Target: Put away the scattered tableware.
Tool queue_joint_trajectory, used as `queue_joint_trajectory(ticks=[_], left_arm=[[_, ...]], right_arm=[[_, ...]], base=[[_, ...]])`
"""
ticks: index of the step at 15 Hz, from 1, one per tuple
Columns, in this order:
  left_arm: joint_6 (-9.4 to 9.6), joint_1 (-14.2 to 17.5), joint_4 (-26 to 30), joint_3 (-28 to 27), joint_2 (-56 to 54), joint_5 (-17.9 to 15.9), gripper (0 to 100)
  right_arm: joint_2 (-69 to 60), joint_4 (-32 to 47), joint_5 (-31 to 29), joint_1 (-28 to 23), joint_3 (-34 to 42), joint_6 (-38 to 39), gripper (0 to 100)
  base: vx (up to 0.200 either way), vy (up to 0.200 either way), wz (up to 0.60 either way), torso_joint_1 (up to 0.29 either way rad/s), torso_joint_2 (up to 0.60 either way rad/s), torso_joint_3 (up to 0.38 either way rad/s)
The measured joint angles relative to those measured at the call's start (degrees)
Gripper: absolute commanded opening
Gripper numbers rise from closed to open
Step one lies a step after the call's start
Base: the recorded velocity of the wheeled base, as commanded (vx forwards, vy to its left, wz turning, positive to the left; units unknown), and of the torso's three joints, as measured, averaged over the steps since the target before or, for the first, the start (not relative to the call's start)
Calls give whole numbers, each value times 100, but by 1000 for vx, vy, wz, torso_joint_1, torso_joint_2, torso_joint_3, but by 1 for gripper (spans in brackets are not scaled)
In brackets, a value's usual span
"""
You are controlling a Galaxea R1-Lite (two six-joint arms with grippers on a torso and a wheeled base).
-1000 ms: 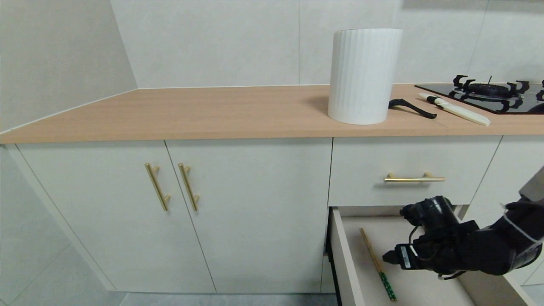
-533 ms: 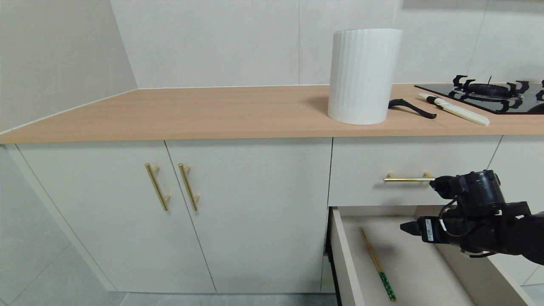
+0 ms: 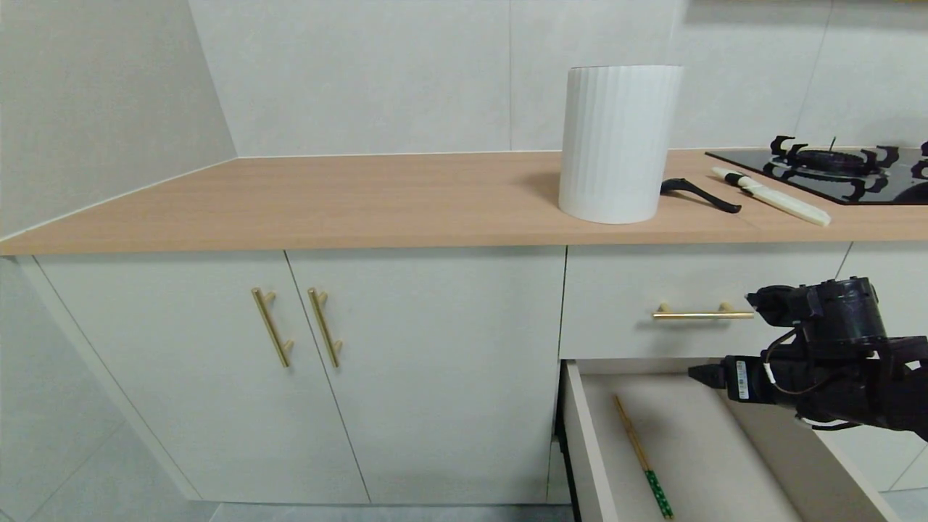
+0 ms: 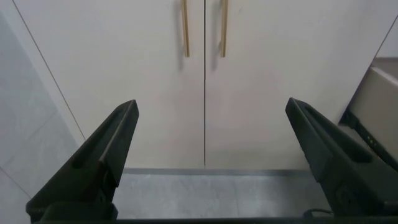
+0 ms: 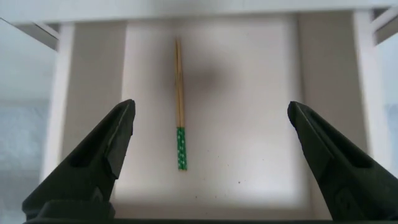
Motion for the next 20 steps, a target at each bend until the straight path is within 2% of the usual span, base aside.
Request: queue_joint_trajectory(ticks=[20], left_arm=[[2, 0, -2, 0, 0, 0, 100]], right_arm=[[-28, -49, 0, 16, 68, 0, 100]], base=[[0, 0, 0, 178, -474, -287]])
